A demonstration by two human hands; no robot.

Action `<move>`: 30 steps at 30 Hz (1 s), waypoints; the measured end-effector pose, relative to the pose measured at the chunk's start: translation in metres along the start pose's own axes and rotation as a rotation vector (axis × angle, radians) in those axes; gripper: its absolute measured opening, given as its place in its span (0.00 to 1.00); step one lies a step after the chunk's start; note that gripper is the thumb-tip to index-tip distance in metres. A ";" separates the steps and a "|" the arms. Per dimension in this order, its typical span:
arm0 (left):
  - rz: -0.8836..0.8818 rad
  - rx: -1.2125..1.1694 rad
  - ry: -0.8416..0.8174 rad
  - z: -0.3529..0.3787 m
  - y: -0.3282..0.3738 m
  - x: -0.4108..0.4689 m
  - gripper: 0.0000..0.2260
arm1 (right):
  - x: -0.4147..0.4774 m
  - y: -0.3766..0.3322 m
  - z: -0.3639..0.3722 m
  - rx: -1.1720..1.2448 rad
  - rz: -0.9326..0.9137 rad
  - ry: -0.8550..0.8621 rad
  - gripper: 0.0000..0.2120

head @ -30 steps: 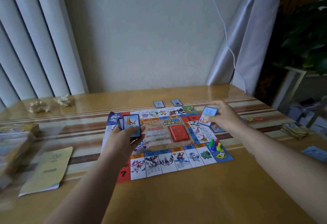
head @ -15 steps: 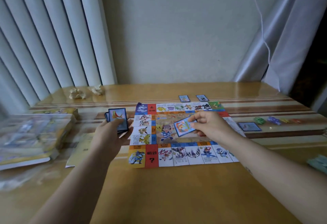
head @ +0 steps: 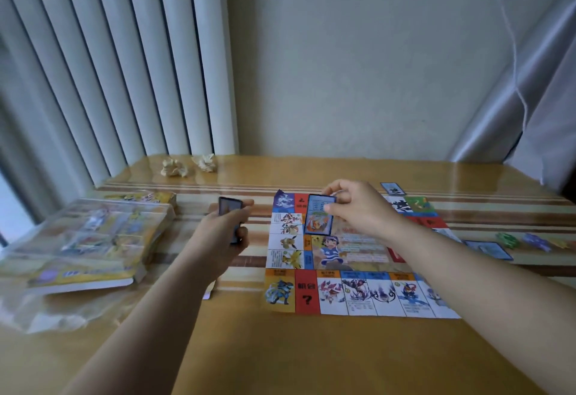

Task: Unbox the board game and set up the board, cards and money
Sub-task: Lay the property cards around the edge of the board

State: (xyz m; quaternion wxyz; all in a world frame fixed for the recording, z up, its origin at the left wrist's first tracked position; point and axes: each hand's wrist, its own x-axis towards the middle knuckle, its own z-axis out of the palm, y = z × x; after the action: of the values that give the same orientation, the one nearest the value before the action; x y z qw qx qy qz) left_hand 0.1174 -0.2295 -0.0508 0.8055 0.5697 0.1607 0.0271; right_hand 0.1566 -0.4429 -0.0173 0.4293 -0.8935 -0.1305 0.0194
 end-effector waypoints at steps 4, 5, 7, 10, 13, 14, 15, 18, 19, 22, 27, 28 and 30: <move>0.180 0.355 -0.119 0.014 0.011 0.012 0.03 | 0.025 -0.020 0.005 -0.063 -0.076 -0.077 0.08; 0.216 0.423 -0.148 0.018 0.014 0.016 0.04 | 0.030 -0.024 0.006 -0.085 -0.092 -0.099 0.09; 0.260 0.530 -0.182 0.024 0.017 0.023 0.06 | 0.039 -0.029 0.010 -0.111 -0.120 -0.137 0.10; 0.304 0.583 -0.171 0.030 0.020 0.035 0.03 | 0.053 -0.032 0.016 -0.106 -0.151 -0.164 0.12; 0.297 0.477 -0.072 0.027 0.018 0.050 0.06 | 0.067 -0.027 0.015 -0.075 -0.159 -0.082 0.13; 0.275 0.435 -0.016 0.023 0.017 0.056 0.07 | 0.071 -0.023 0.014 -0.080 -0.156 -0.050 0.13; 0.252 0.407 0.040 0.019 0.016 0.061 0.07 | 0.075 -0.019 0.012 -0.101 -0.151 -0.037 0.13; 0.202 0.390 0.151 0.001 0.009 0.073 0.08 | 0.080 -0.002 0.008 -0.236 -0.095 -0.108 0.12; 0.188 0.384 0.173 -0.004 0.007 0.076 0.09 | 0.081 0.005 0.008 -0.285 -0.063 -0.150 0.11; 0.124 0.317 0.206 -0.014 0.001 0.082 0.08 | 0.081 0.022 0.009 -0.410 0.018 -0.246 0.11; 0.084 0.252 0.167 -0.009 -0.002 0.082 0.10 | 0.081 0.031 0.008 -0.435 0.028 -0.266 0.12; 0.080 0.239 0.153 -0.007 -0.002 0.081 0.10 | 0.081 0.030 0.006 -0.415 0.023 -0.247 0.11; 0.064 0.203 0.123 -0.002 -0.003 0.077 0.06 | 0.079 0.024 -0.003 -0.365 0.010 -0.203 0.10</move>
State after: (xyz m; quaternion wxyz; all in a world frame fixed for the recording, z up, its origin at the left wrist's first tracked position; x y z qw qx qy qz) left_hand 0.1896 -0.2107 -0.0716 0.7310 0.6504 0.1935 0.0716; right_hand 0.2384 -0.4399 -0.0282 0.2447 -0.9505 -0.1702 0.0876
